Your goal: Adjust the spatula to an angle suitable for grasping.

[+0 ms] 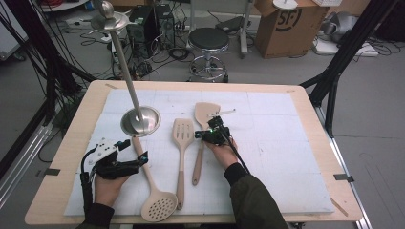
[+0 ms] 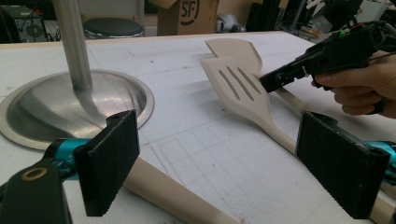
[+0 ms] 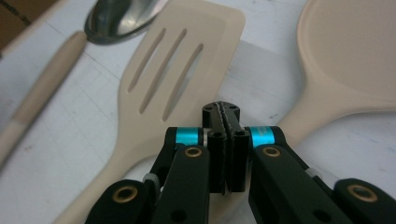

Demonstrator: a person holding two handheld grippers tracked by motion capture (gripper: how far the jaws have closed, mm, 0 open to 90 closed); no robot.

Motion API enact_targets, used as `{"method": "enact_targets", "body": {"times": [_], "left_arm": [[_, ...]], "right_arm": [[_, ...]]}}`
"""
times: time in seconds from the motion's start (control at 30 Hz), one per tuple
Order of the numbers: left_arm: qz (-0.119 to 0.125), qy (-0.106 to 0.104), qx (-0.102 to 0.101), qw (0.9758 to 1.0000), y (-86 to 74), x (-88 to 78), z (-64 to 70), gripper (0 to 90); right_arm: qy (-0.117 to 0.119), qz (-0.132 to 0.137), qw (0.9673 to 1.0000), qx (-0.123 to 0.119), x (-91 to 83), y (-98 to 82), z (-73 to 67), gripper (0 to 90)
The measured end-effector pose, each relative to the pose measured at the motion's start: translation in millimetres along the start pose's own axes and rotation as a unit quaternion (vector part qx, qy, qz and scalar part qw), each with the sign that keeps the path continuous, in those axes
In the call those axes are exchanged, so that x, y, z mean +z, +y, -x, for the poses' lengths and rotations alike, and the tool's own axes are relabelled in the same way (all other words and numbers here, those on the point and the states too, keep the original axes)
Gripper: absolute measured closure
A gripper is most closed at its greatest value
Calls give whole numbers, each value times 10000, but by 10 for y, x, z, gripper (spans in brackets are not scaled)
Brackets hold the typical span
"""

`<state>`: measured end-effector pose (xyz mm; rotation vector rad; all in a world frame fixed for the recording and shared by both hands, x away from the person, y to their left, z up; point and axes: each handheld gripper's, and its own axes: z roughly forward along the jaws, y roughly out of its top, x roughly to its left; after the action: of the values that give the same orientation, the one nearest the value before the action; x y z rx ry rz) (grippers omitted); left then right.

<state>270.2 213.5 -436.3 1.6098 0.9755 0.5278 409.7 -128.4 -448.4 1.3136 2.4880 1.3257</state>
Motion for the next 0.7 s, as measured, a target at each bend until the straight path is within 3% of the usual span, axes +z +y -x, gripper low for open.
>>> {"method": "enact_targets", "body": {"times": [0.03, 0.07, 0.17, 0.2, 0.23, 0.3, 0.7], "left_arm": [[0, 0, 0, 10000, 0, 0, 0, 143], [2, -3, -3, 10000, 0, -2, 1, 143], [7, 6, -15, 10000, -1, -4, -1, 143], [18, 14, -18, 10000, 0, -4, -3, 143], [18, 14, -18, 10000, 0, -4, -3, 144], [24, 12, -20, 10000, 1, -4, -5, 144], [21, -10, -15, 10000, 1, -16, -5, 145]], "right_arm": [[0, 0, 10000, 0, 0, 0, 0, 895], [-146, -79, 9998, -126, -12, 4, -9, 896], [-186, -103, 9997, -122, -27, 10, -6, 897], [-369, -176, 9989, -225, -38, 13, -39, 897], [-369, -176, 9989, -225, -38, 13, -39, 897], [-597, -262, 9971, -399, -46, 14, -81, 897], [-882, -477, 9940, -428, -144, 5, -49, 897]]}}
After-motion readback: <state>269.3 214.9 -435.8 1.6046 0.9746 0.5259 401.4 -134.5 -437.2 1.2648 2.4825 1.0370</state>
